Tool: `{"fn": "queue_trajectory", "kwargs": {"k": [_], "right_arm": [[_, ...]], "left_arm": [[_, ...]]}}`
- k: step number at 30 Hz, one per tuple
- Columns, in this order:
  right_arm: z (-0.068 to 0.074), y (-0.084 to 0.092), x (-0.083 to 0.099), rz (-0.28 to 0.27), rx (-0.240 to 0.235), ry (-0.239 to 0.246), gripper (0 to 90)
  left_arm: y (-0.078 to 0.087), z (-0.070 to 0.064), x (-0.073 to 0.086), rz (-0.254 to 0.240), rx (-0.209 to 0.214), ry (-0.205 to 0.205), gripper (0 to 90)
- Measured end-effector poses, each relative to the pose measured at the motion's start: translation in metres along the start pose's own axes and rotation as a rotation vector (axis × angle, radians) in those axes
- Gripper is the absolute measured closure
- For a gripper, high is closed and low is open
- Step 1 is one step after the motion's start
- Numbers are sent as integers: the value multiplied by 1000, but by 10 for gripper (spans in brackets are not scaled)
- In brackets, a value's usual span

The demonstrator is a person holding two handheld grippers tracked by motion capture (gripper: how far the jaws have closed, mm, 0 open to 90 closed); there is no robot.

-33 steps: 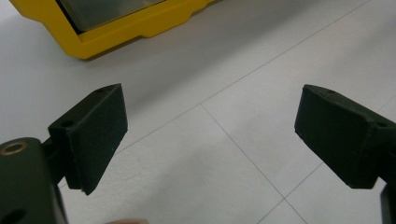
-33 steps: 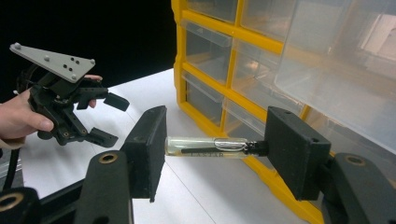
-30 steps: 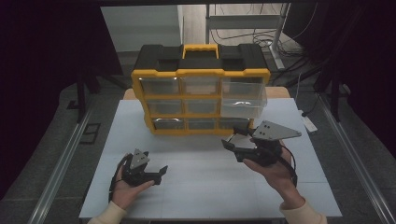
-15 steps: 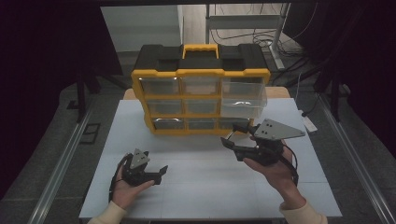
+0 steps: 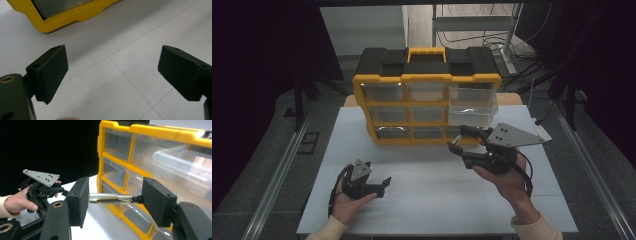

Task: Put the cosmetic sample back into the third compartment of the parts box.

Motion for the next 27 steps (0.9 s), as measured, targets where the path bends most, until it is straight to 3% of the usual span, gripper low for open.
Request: {"fn": "queue_trajectory", "kwargs": {"k": [10,27], "right_arm": [[-1,8,-25,-66,2,-2,402],[-11,14,-56,-100,32,10,402]], "left_arm": [[1,-1,-2,-6,12,-6,99],[1,-1,-1,-7,10,-2,102]]}}
Point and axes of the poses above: each handheld gripper's, and its own axes: y roughly backward along the jaws, x roughly out of its underside, z roughly to its left, the point moved 5 cm from there along -y, roughly forward along the jaws, and after that the axes turned 8 degrees about -y, right-handed, at the moved point
